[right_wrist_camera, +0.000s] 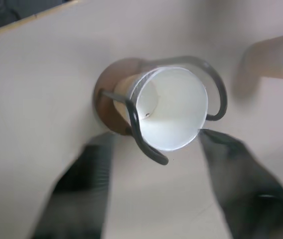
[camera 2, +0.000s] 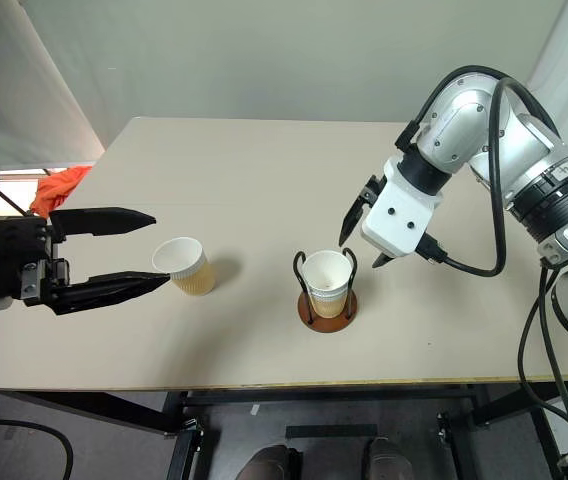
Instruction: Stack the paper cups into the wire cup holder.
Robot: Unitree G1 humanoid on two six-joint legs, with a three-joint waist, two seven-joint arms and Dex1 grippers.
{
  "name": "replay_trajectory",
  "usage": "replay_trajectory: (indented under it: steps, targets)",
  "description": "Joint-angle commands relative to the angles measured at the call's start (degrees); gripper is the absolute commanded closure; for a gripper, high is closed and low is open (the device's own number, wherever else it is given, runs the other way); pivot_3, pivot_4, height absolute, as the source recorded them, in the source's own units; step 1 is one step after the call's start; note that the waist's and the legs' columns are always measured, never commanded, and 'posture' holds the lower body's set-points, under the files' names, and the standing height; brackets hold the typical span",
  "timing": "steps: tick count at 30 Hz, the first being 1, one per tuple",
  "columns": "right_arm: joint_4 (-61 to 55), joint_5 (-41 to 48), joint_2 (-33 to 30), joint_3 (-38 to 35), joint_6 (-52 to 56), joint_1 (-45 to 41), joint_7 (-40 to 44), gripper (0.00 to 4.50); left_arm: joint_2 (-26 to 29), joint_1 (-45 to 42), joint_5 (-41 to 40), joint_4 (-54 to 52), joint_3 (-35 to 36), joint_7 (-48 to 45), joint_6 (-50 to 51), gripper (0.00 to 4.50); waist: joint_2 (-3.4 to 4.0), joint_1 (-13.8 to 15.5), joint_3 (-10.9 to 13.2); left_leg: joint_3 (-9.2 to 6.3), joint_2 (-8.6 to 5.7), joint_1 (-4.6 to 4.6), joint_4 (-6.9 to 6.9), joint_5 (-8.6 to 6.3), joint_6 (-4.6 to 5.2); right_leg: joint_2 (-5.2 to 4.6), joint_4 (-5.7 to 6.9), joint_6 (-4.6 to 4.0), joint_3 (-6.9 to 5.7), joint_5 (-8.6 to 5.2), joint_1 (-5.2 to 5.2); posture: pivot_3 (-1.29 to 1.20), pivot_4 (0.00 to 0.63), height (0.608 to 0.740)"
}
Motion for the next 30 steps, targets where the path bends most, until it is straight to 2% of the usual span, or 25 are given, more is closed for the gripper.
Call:
replay_trajectory:
  steps: [1, 4, 6, 9, 12, 17, 24, 30]
  targets:
    - [0.03, 5.31, 1.26, -6.19, 6.62, -0.63, 0.19, 0.19, 1.60, 1.13, 3.37, 0.70, 1.50, -0.68, -1.34, 0.00, 0.00, -0.04, 0.00, 0.00, 0.00, 0.00, 0.00, 0.00, 0.00, 0.00, 0.00, 0.00, 0.00, 0.00, 0.00, 0.00, 0.150, 0.740]
    - [5.04, 9.78, 7.68, -17.25, 19.50, 1.45, -1.37, 0.19, 4.89, 4.93, 12.93, 3.85, -0.38, -2.59, -5.53, 0.00, -0.10, -0.55, 0.02, 0.02, 0.01, 0.04, 0.00, 0.02, -0.02, 0.01, 0.02, 0.00, 0.02, 0.00, -0.03, 0.00, 0.150, 0.740]
    - [5.66, 10.13, 12.35, -23.61, 26.06, 4.23, -7.41, 0.19, 7.04, 6.77, 20.33, 7.22, -3.24, -2.29, -10.36, 0.00, -0.14, -0.56, 0.00, 0.00, 0.03, 0.09, -0.02, 0.08, -0.08, 0.03, 0.02, 0.00, 0.03, 0.00, -0.02, 0.00, 0.150, 0.740]
    - [-1.51, 8.06, 16.99, -29.11, 34.96, 11.24, -18.03, 0.19, 8.99, 8.38, 26.66, 10.59, -6.57, -4.23, -15.79, 0.00, -0.27, -0.56, -0.08, -0.06, 0.04, 0.29, -0.12, 0.11, -0.09, 0.02, 0.03, -0.12, 0.02, -0.07, 0.11, 0.00, 0.150, 0.740]
    - [-11.39, 11.07, 19.48, -33.53, 48.26, 17.01, -24.18, 0.19, 10.19, 6.18, 31.32, 14.46, -10.96, -5.12, -21.41, 0.00, -0.39, -0.18, -0.04, -0.07, 0.02, 0.15, -0.04, 0.09, -0.07, 0.01, 0.05, -0.17, 0.02, -0.09, 0.03, 0.00, 0.150, 0.740]
    - [-21.27, 9.63, 20.53, -36.79, 57.64, 23.66, -28.19, 0.19, 9.69, -4.83, 35.18, 20.54, -21.60, -6.60, -27.67, 0.00, -0.48, 0.81, -0.09, -0.16, -0.05, -0.40, 0.13, 0.04, -0.11, 0.00, 0.05, -0.19, -0.05, -0.08, -0.29, 0.00, 0.150, 0.740]
    - [-27.94, 7.56, 21.59, -39.36, 63.34, 28.73, -30.01, 0.19, 4.89, -15.47, 37.80, 25.90, -33.10, -14.66, -32.38, 0.00, -0.49, 0.80, -0.09, -0.23, -0.12, -0.40, 0.14, 0.00, -0.49, 0.01, -0.06, -0.19, -0.04, -0.08, -0.25, 0.00, 0.150, 0.740]
    - [-31.45, 6.61, 22.51, -41.47, 66.52, 30.43, -32.00, 0.19, 0.75, -23.80, 44.93, 34.82, -41.21, -18.86, -37.85, 0.00, -0.50, 0.53, -0.09, -0.27, -0.09, -0.38, 0.13, 0.04, -0.51, 0.04, -0.05, -0.11, -0.05, -0.04, -0.28, 0.00, 0.150, 0.740]
